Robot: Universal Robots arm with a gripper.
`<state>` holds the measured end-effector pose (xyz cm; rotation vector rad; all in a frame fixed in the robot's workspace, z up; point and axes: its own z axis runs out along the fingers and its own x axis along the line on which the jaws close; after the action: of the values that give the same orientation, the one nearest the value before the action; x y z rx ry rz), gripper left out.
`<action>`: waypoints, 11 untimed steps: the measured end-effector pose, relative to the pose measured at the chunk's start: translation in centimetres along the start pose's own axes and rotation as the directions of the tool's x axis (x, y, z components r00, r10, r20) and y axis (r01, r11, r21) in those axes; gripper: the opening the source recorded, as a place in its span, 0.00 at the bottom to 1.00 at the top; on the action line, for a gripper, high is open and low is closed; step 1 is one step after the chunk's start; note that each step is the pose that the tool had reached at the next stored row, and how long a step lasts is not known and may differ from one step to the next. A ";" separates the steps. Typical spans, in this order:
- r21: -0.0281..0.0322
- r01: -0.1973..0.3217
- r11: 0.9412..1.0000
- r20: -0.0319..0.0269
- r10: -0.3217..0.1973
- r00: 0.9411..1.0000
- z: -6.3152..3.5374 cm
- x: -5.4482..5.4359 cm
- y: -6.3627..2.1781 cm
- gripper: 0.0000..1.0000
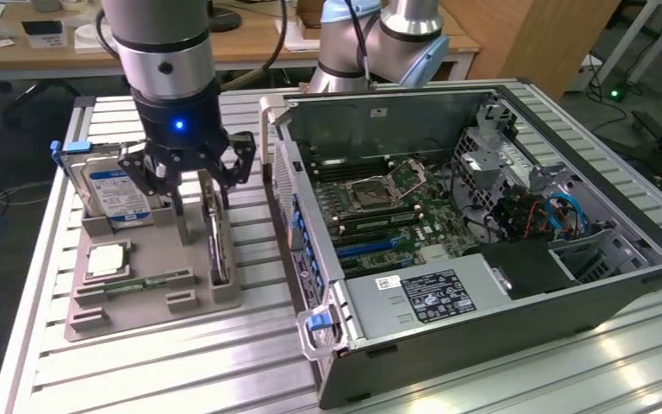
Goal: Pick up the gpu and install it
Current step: 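Pick up the gpu and move the gpu toward the slot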
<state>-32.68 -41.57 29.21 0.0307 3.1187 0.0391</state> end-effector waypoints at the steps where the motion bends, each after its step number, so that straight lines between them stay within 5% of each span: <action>1: 0.000 -0.001 1.000 0.000 0.001 1.000 0.18 -0.1 0.00 0.60; 11: 0.000 -0.016 1.000 0.003 0.016 1.000 1.99 -0.2 -0.20 0.60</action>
<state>-32.48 -41.73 27.21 0.0551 3.1154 0.0388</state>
